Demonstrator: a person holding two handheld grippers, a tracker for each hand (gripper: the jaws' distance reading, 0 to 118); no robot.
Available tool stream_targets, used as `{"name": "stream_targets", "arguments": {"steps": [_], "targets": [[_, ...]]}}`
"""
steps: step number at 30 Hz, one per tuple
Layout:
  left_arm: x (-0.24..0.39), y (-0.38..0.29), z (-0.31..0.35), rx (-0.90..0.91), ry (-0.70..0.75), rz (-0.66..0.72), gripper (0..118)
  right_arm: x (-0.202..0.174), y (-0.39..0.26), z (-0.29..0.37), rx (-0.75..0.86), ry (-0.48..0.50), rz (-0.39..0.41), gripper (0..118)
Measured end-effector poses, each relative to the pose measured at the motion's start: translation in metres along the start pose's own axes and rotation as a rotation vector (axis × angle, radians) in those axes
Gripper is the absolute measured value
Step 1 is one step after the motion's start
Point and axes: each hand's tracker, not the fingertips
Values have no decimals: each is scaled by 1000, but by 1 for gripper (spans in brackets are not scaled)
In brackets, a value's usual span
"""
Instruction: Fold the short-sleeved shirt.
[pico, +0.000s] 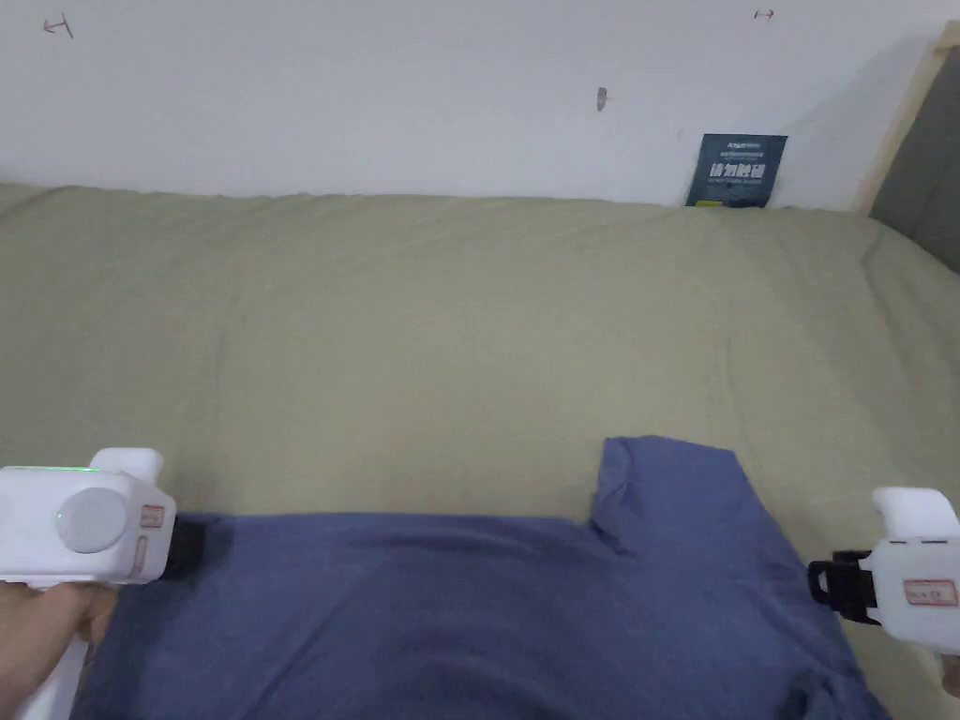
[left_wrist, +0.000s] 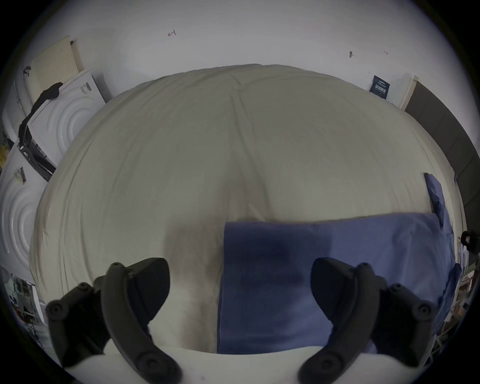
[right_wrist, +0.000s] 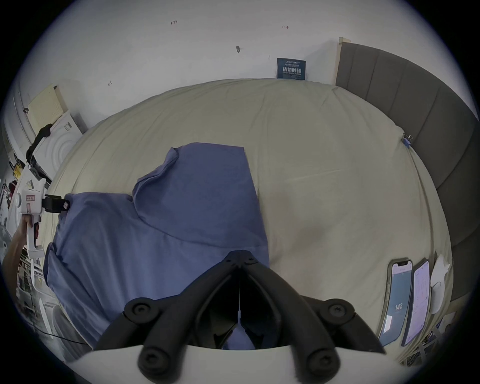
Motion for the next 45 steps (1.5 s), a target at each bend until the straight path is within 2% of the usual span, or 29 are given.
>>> {"name": "stream_targets", "arguments": {"steps": [1,2,4,5,6,7,8,10,13,14,15,16,17,18,19,20,21,24,26,34,45], "targets": [[2,0,4,17,-62,63,7,1,1,-2,-4,-1,0,2],[5,1,4,17,-41,58,1,0,3,-3,-5,-2,5,2],[4,0,3,15,-34,43,1,-2,9,-7,-1,-9,13,3],[3,0,2,8,-37,38,1,2,15,-17,-5,-1,21,12],[3,0,2,6,-38,41,1,3,19,-21,-7,-1,7,40],[1,1,1,2,-47,46,1,4,25,-26,-13,-2,-10,98],[1,2,1,2,-48,47,1,6,29,-36,-58,32,-23,118],[1,4,0,-3,-47,35,1,10,36,-41,-65,-27,-18,118],[5,5,2,-2,-39,33,1,12,39,-73,-167,-40,-12,115],[6,5,1,-4,-37,28,1,14,37,-83,-206,-36,1,95],[4,5,1,-7,-41,29,1,16,35,-85,-203,-38,16,70],[3,6,0,-8,-39,26,1,16,34,-86,-186,-77,35,59],[3,6,1,-9,-39,21,1,9,33,-65,-156,-115,67,59],[3,6,2,-8,-37,18,1,8,34,-51,-142,-28,33,52],[2,5,5,-2,-36,17,1,9,35,-41,-128,-18,23,21],[2,4,8,0,-33,13,1,9,34,-33,-102,33,28,3],[1,4,11,7,-28,15,1,11,37,-39,-105,33,7,3],[-2,-1,28,19,-35,23,1,6,37,-25,-72,50,26,3],[-4,-7,44,33,-39,20,1,10,30,-7,-40,90,31,3],[-24,-43,109,103,-59,44,1,11,2,67,54,125,16,3],[-45,-149,178,170,-90,67,1,12,-93,148,109,178,30,3]]}}
